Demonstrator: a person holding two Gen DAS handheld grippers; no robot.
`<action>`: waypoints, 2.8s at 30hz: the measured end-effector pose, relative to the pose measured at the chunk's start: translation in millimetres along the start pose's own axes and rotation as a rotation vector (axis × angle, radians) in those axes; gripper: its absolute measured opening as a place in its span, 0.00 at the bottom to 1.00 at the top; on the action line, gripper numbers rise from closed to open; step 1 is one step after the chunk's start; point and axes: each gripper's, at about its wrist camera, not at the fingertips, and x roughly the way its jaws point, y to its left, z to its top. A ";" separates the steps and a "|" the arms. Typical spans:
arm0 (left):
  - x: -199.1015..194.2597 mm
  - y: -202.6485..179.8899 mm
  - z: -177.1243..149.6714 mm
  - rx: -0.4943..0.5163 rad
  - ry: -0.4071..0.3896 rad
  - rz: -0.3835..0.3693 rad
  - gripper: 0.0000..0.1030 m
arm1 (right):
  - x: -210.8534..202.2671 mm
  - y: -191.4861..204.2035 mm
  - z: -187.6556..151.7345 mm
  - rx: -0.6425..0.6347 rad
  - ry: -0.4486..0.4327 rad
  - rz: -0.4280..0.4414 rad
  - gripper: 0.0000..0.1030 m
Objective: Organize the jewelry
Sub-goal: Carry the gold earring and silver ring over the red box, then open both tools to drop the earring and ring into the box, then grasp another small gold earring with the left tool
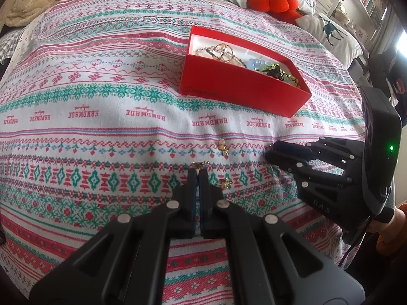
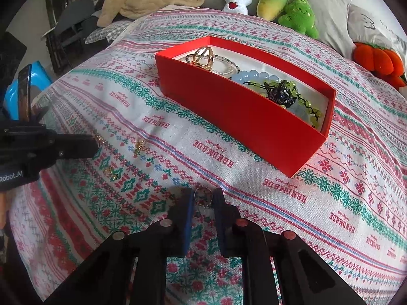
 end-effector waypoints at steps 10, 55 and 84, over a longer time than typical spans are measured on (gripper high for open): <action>-10.9 -5.9 25.7 0.022 -0.026 0.005 0.02 | -29.0 -12.9 11.4 0.050 -0.045 0.026 0.14; 5.1 -50.8 138.5 0.055 -0.074 0.054 0.58 | -48.5 -76.3 68.4 0.202 -0.143 -0.014 0.63; -4.6 -24.3 22.0 0.019 0.043 0.082 0.80 | -65.8 -54.5 -8.2 0.244 0.056 -0.102 0.75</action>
